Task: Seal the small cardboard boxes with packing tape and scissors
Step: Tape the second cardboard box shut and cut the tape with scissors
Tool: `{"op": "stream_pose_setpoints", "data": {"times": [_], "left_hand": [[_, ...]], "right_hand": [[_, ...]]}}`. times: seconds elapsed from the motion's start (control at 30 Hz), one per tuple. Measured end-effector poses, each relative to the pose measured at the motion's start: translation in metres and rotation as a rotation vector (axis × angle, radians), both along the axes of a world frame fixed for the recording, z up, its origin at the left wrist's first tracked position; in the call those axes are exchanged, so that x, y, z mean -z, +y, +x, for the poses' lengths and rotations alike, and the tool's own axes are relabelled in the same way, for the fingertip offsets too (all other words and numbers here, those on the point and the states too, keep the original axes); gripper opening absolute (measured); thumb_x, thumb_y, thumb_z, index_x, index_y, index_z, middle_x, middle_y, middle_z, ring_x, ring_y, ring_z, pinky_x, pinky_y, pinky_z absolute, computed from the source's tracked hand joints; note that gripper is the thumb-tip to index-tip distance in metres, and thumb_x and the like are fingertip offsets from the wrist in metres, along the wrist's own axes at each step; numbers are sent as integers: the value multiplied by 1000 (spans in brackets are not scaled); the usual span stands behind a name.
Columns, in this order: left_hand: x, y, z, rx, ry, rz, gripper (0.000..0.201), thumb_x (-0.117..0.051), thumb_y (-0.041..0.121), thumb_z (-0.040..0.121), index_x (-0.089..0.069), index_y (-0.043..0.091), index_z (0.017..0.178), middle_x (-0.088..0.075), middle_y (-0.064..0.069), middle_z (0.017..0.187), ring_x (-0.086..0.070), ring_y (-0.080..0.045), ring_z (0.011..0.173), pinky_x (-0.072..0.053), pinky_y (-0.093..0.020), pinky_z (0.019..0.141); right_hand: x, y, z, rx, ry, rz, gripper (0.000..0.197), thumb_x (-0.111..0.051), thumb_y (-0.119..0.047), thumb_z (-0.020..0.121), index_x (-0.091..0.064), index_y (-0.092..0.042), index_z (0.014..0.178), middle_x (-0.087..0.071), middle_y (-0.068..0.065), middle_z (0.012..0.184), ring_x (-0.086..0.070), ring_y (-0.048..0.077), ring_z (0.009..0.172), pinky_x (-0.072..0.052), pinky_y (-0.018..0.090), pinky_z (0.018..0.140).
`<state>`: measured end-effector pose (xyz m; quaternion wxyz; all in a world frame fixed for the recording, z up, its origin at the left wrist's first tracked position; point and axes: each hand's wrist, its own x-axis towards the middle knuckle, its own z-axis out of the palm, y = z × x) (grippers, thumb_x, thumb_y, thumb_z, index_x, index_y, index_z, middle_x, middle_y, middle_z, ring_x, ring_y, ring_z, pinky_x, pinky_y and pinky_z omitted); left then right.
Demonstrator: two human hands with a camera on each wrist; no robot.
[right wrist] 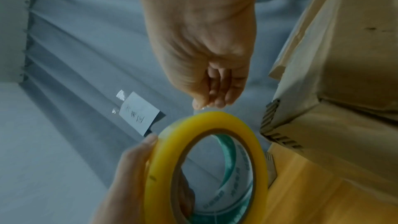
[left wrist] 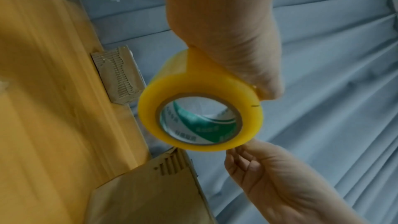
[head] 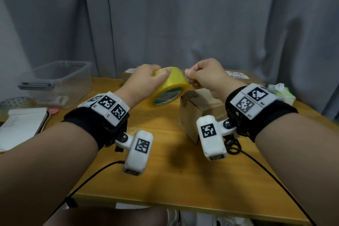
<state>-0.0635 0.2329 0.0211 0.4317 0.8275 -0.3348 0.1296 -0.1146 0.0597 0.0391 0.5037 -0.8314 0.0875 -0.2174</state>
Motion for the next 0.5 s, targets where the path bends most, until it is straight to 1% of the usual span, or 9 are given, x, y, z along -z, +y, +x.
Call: {"op": "stream_pose_setpoints", "data": {"times": [0.03,0.07,0.1,0.13,0.2,0.27,0.37,0.43,0.5], "left_hand": [[0,0,2,-11,44,38,39,-47,44,95,-63,12,79,-60,-3,72,-58,-20,71,-45,-30,65],[1,0,4,-39,66,98,43,-45,46,95,-66,8,90,-65,-7,82,-61,-22,79,-48,-32,71],[2,-1,5,-81,69,193,49,-44,49,95,-66,5,94,-65,-9,86,-60,-24,84,-47,-33,73],[5,-2,7,-122,63,305,54,-43,52,95,-65,3,91,-64,-9,86,-59,-25,84,-44,-32,70],[10,-6,8,-167,59,465,58,-40,56,94,-60,3,82,-57,-8,77,-55,-25,79,-36,-30,63],[11,-13,7,-165,105,482,60,-41,58,93,-62,2,84,-56,-11,74,-54,-26,77,-33,-30,60],[9,-25,8,-144,174,514,66,-39,53,96,-61,-8,103,-63,-24,99,-59,-35,95,-33,-30,65],[9,-32,10,-139,190,552,62,-37,50,98,-62,-7,103,-63,-24,107,-58,-34,98,-34,-29,70],[7,-38,13,-149,201,572,53,-38,48,98,-61,0,98,-62,-22,110,-54,-29,94,-35,-29,74]], "right_hand": [[-1,-1,1,37,-17,-47,17,-64,-14,91,-60,-4,78,-60,9,68,-56,16,62,-54,30,65],[-3,-3,2,65,-33,-85,16,-63,-14,91,-60,-4,79,-59,5,67,-55,12,61,-53,28,64],[-6,-5,1,90,-40,-120,17,-62,-14,92,-59,-4,79,-57,0,66,-52,6,60,-49,22,61],[-7,-8,1,108,-27,-156,21,-61,-14,93,-57,-4,75,-55,-4,65,-49,3,59,-46,18,59],[-5,-14,-1,130,25,-234,26,-62,-17,92,-57,-7,69,-56,-4,70,-52,7,67,-47,24,67],[3,-21,-2,167,78,-302,23,-63,-20,92,-60,-8,73,-59,1,75,-56,15,77,-46,30,75],[14,-32,2,199,174,-367,28,-62,-21,93,-58,-11,67,-55,0,69,-52,16,71,-41,25,67],[16,-35,5,202,215,-407,21,-61,-20,93,-64,-8,76,-57,2,74,-55,18,74,-39,25,66],[15,-35,8,206,232,-454,20,-61,-20,94,-69,-1,96,-62,9,90,-60,24,91,-38,25,71]]}}
